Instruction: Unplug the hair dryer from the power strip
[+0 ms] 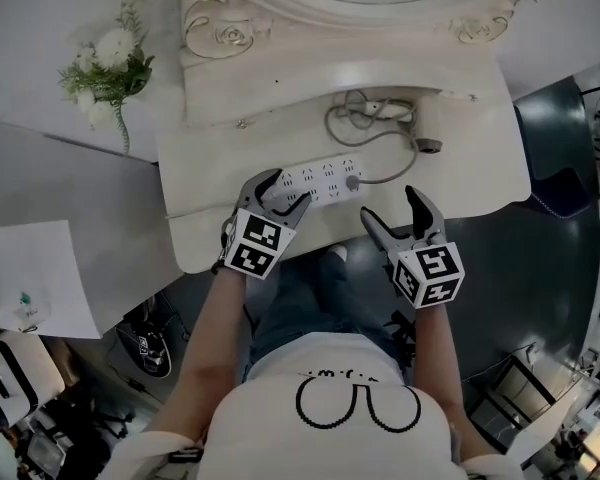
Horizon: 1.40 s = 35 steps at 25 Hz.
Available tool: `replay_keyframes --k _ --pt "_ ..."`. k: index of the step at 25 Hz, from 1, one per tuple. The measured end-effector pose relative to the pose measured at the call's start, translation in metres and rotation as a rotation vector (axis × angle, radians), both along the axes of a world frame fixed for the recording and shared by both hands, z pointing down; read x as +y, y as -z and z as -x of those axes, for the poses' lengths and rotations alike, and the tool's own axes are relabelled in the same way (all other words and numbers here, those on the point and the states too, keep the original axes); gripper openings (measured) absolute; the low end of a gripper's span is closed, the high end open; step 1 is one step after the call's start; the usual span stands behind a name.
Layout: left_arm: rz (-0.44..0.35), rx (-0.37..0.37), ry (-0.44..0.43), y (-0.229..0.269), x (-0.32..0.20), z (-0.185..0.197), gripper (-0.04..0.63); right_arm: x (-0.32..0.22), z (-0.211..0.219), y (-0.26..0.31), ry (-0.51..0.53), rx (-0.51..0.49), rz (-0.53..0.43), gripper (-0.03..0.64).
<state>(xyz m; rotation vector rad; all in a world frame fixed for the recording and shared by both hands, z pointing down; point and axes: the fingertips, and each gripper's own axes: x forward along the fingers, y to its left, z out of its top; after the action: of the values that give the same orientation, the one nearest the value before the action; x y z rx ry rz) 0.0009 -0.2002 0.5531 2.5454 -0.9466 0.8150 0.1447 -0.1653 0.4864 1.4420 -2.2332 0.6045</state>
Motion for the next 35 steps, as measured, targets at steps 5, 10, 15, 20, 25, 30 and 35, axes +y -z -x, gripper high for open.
replay_keyframes --k 5,10,15,20,25,30,35 --pt "0.014 -0.046 -0.034 -0.012 0.003 -0.003 0.265 -0.002 0.004 -0.001 0.027 -0.023 0.013 0.385" --pt "0.021 -0.048 -0.041 -0.014 0.003 -0.003 0.265 -0.004 0.011 -0.008 0.050 -0.041 0.024 0.385" --pt "0.025 -0.049 -0.037 -0.013 0.003 -0.003 0.265 -0.019 0.030 -0.017 0.045 -0.105 0.039 0.377" --pt "0.022 -0.046 -0.030 -0.013 0.003 -0.003 0.265 -0.037 0.043 -0.040 0.067 -0.060 0.049 0.362" --pt "0.022 -0.040 -0.030 -0.012 0.002 -0.004 0.265 -0.044 0.039 -0.043 0.037 -0.027 0.000 0.046" --pt "0.013 -0.036 -0.031 -0.012 0.003 -0.003 0.265 -0.045 0.036 -0.044 -0.034 -0.224 0.092 0.048" --pt "0.023 -0.052 -0.036 -0.013 0.003 -0.004 0.267 -0.044 0.040 -0.043 0.028 -0.080 0.093 0.038"
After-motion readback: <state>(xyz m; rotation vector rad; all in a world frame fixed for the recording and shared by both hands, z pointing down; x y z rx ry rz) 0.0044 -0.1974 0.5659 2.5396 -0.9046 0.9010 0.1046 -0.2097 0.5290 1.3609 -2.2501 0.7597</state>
